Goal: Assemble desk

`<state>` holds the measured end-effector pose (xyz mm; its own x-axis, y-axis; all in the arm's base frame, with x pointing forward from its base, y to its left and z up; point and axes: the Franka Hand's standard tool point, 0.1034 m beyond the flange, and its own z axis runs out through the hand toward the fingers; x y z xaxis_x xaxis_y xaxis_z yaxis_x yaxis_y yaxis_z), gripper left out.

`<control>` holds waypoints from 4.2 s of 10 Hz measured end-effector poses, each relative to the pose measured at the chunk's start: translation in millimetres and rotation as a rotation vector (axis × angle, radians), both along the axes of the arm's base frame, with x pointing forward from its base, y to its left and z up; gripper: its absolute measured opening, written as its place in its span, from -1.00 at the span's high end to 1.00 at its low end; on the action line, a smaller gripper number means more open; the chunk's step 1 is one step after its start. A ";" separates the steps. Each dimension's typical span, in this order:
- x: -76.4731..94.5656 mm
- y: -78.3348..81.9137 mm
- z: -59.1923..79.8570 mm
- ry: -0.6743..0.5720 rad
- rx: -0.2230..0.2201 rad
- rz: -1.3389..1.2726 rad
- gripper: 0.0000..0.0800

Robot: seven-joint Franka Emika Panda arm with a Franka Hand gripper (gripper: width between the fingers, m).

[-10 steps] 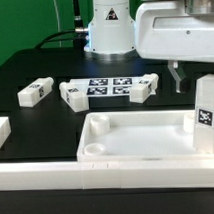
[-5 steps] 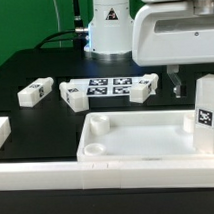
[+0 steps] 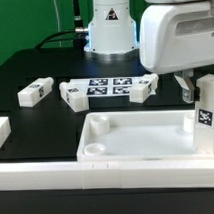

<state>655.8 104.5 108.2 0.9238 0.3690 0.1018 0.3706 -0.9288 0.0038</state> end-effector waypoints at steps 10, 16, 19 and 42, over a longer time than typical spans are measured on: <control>0.5 -4.7 -0.4 0.001 -0.004 0.016 0.28; 1.2 -8.9 -0.5 0.027 0.063 -0.539 0.28; 1.2 -12.7 -0.9 0.035 0.078 -0.780 0.27; -86.2 -17.8 8.4 0.030 0.073 -0.855 -0.62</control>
Offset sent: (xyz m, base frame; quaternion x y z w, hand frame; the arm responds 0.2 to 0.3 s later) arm 0.0000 0.0000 0.0000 0.0000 0.0000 0.0000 1.0000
